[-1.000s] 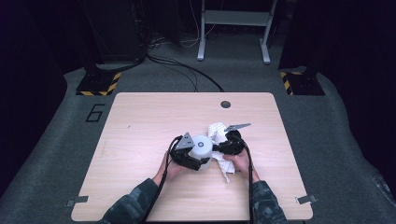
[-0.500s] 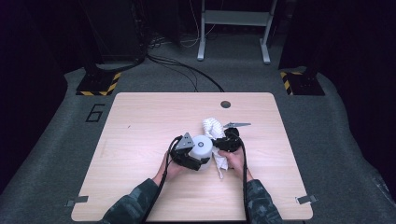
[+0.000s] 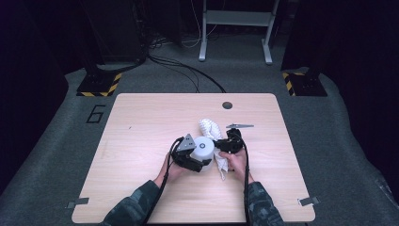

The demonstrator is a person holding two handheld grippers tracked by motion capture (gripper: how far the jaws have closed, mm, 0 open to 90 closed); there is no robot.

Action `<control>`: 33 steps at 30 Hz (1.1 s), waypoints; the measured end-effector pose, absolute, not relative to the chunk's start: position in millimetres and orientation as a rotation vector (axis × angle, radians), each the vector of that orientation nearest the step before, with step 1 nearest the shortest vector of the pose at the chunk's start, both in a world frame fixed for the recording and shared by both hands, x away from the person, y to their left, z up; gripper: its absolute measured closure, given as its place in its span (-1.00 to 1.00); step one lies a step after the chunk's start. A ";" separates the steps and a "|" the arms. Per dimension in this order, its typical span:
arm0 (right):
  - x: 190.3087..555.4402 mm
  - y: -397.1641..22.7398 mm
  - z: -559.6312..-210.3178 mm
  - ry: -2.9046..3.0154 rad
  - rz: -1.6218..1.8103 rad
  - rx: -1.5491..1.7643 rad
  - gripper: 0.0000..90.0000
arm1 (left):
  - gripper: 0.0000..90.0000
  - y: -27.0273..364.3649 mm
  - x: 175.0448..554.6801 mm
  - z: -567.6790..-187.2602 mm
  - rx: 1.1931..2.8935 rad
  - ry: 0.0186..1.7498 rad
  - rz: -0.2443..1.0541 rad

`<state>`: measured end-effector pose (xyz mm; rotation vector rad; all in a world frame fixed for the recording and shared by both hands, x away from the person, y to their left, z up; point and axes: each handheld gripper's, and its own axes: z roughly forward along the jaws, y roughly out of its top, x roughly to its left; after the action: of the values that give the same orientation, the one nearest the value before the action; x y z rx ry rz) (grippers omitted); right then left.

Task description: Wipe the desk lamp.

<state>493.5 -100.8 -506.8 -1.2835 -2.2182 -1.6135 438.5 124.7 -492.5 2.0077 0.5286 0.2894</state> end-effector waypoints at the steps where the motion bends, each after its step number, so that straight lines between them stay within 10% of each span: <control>1: 492.2 -102.4 -507.0 -2.226 -1.605 -1.285 0.89 | -0.81 124.6 438.6 -492.5 2.007 0.529 0.289; 33: 414.5 -132.1 -499.0 -2.510 -1.485 -1.247 0.88 | -0.81 123.9 438.6 -490.2 2.028 0.529 0.299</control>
<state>414.5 -132.1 -499.0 -1.2474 -2.5105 -1.4849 438.6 123.9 -490.2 2.0281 0.5293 0.2990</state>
